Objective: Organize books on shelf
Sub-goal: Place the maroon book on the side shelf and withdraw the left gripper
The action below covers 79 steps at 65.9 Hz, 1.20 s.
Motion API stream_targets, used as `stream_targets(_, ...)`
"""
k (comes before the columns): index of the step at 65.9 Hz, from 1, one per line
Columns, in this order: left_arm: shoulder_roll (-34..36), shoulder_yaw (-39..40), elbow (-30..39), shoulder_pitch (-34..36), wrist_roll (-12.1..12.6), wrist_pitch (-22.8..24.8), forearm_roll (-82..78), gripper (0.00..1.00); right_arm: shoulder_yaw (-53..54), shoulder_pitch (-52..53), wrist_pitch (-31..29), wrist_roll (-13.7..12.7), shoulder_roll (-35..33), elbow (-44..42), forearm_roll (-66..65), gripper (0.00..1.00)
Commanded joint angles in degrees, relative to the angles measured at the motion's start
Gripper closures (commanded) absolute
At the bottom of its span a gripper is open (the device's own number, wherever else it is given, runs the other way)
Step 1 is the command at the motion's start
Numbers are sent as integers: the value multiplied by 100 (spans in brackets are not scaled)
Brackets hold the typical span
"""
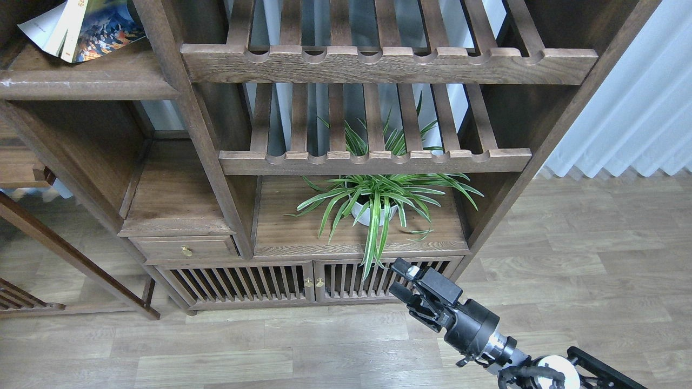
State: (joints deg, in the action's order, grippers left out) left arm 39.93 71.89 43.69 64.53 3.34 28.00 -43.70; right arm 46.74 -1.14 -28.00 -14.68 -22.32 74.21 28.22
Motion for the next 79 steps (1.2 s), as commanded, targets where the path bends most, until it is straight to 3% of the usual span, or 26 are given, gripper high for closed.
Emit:
stream_targets(1,-82,-192,-272,130,-167,0,-7,99,81,0,0,1,0,6,17,1)
stream_targets(27,-592,-1054,-1195,728,-466,0,178,98,116,-70,0,1,-9,23,52,1)
stream_targets(48,-785,-1441,-1328,737,-554,0,441,97,116,-123,0,1,-26,23,184,1)
stream_targets(56,-803,-1520,-1328,728,-536,0,441,92,116,-149,0,1,-26,23,219,1)
stream_targets(70,-873,-1529,-1231,614,-545,0,556,71,195,-150,0,1,-53,23,281,1)
stream_targets(79,-855,-1520,-1090,587,-545,0,573,67,248,-141,0,1,-53,23,290,1)
